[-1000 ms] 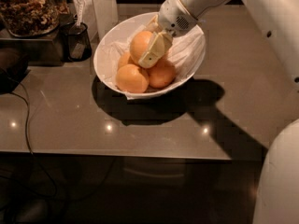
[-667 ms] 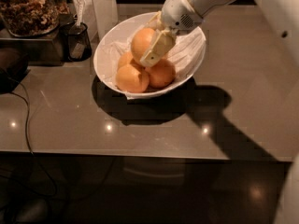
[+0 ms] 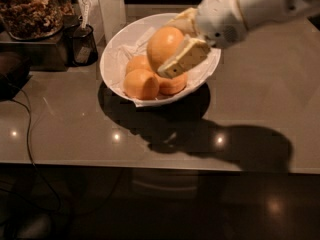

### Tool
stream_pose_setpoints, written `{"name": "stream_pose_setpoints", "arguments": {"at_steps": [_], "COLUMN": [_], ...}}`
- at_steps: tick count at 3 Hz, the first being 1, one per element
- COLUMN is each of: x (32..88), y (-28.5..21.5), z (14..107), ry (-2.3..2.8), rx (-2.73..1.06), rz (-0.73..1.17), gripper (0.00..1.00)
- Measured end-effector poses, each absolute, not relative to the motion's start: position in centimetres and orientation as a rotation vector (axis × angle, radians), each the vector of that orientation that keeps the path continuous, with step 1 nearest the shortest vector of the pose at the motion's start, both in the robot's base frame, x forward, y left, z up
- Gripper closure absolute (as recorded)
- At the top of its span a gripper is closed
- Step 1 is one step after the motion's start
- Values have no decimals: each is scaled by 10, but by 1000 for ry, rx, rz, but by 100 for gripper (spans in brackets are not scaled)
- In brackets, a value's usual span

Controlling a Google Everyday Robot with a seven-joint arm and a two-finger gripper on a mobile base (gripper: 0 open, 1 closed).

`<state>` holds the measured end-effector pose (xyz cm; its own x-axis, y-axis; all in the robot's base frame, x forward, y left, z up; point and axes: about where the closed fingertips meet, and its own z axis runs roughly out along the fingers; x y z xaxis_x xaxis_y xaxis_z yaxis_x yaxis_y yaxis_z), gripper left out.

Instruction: Pick orange from white bowl

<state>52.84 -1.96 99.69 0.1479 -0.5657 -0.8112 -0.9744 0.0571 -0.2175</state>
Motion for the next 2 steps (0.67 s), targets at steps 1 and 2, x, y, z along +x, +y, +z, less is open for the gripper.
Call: {"name": "stream_pose_setpoints", "arguments": {"at_steps": [1,2], "x": [512,504], "y": [-22,-17], "z": [1000,1005], "ry": [1502,1477], "rx": [-1566,-1562], "rz": [639,630], "gripper": [100,100]}}
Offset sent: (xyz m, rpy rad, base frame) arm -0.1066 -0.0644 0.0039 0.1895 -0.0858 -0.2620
